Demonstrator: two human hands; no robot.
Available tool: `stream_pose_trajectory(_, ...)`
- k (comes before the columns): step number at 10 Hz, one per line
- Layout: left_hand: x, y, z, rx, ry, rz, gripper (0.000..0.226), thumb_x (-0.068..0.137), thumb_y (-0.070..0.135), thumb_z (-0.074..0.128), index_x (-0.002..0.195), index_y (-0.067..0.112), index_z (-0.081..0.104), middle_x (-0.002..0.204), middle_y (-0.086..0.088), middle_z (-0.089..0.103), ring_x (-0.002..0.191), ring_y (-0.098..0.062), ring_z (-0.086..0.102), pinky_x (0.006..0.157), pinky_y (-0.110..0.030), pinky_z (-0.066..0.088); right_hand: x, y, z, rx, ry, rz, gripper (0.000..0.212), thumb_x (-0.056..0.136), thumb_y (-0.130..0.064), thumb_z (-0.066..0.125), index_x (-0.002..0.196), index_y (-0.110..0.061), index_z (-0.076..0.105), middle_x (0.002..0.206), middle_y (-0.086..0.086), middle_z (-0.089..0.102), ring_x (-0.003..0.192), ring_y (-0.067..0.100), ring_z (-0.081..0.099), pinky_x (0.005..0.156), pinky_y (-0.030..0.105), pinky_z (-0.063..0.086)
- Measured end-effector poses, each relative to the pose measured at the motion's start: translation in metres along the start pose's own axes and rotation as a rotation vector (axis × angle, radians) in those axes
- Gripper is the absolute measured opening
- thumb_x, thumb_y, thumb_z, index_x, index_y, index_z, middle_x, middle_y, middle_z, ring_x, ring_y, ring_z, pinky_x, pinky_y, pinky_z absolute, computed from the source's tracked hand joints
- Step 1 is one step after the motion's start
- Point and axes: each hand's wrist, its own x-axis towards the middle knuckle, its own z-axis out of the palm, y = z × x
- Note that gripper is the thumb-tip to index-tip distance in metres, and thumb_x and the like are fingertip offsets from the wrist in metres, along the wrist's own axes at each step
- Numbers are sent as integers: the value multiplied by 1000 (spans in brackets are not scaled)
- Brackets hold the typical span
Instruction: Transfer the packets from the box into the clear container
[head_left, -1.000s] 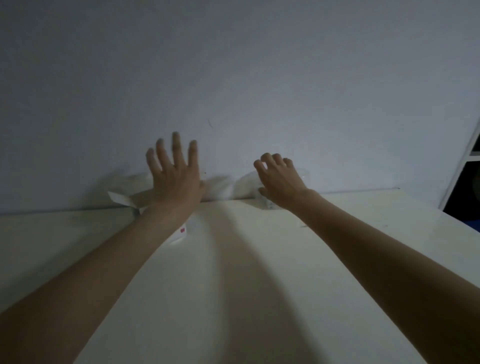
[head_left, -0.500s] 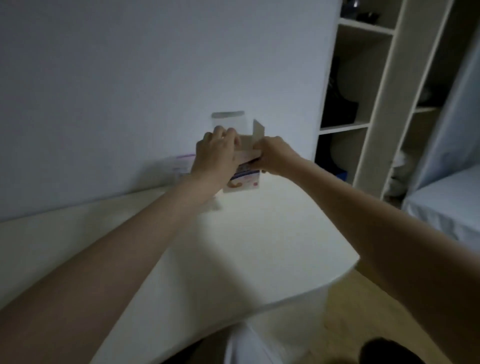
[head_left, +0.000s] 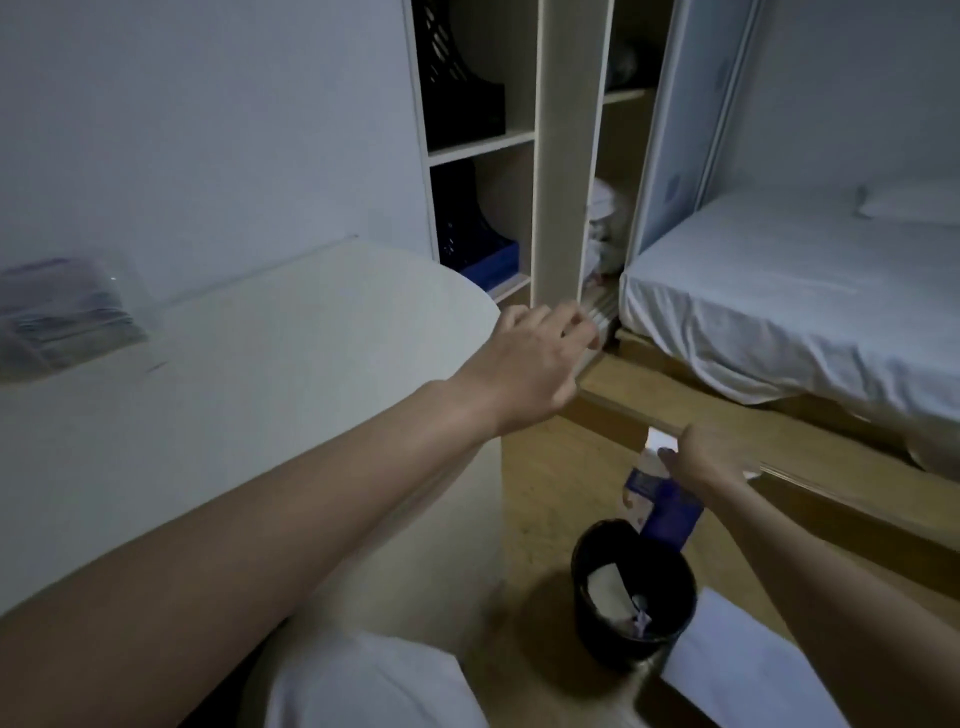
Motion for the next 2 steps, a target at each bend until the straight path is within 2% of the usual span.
stream_pose_trajectory(1, -9, 1, -7, -140, 75, 39, 35, 89, 16, 49, 124, 16, 50, 127, -2, 47, 117, -18, 47, 103, -34, 29, 4, -11, -8, 227, -58, -35, 29, 96, -18, 44, 118, 0, 49, 95, 16, 61, 63, 24, 64, 58, 33, 51)
stream_pose_trajectory(2, -34, -10, -36, -312, 266, 74, 37, 85, 22, 53, 121, 12, 52, 122, -3, 51, 110, -11, 50, 95, -29, 36, -14, -46, -56, 687, -5, -259, 23, 96, -13, 45, 109, 0, 59, 88, 12, 67, 64, 20, 63, 59, 28, 51)
